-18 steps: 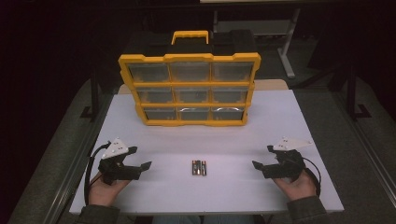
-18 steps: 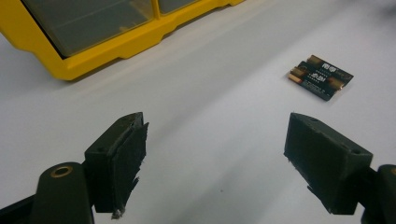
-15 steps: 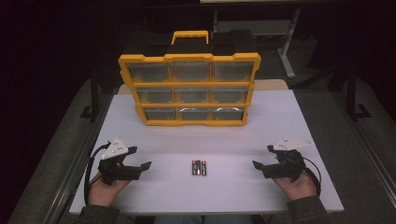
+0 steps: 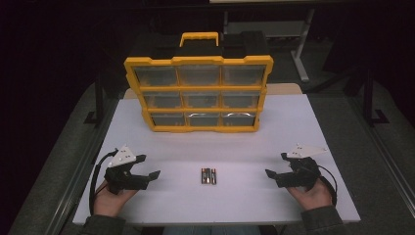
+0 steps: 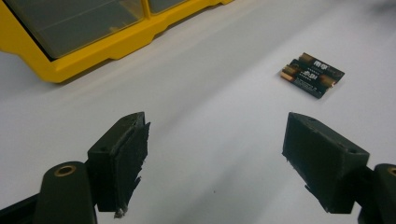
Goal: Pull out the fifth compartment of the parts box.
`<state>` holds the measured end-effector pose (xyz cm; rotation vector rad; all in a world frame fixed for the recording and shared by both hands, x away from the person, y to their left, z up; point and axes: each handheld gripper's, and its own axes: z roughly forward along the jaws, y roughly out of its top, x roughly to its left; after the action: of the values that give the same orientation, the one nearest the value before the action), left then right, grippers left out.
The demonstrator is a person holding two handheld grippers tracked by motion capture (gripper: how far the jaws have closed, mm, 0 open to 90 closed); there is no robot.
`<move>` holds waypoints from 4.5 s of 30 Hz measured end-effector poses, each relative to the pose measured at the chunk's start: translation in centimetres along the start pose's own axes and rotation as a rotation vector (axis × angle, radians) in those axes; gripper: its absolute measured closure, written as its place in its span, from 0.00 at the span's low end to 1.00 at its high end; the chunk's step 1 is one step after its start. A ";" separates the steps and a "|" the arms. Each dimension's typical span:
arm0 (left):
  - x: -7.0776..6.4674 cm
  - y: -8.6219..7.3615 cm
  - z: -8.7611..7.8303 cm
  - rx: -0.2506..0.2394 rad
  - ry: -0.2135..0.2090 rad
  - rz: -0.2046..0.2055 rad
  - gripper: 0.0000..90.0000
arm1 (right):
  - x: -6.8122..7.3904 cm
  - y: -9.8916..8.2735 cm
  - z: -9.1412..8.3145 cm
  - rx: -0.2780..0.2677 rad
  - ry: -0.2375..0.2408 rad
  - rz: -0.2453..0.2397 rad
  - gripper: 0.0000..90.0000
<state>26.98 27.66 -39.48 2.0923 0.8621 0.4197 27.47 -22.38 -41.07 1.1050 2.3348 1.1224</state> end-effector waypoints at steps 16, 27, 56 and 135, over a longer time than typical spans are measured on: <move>-0.3 0.2 0.1 0.014 -0.025 0.023 0.26 | 0.3 0.1 0.2 0.009 0.008 -0.008 0.19; -0.3 0.6 0.1 0.000 -0.054 -0.005 0.28 | 0.3 -0.1 0.1 0.011 0.004 -0.018 0.19; 2.9 7.0 3.6 -0.099 -0.366 -0.207 0.33 | 0.6 0.4 -0.2 0.017 0.007 -0.057 0.18; 1.7 15.7 12.2 -0.462 -0.211 -0.829 0.87 | 0.6 -0.1 -0.5 0.026 0.048 -0.070 0.23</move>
<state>41.75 15.20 -34.57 1.1926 1.2623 -0.0539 26.74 -22.17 -40.82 1.0077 2.4113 1.1083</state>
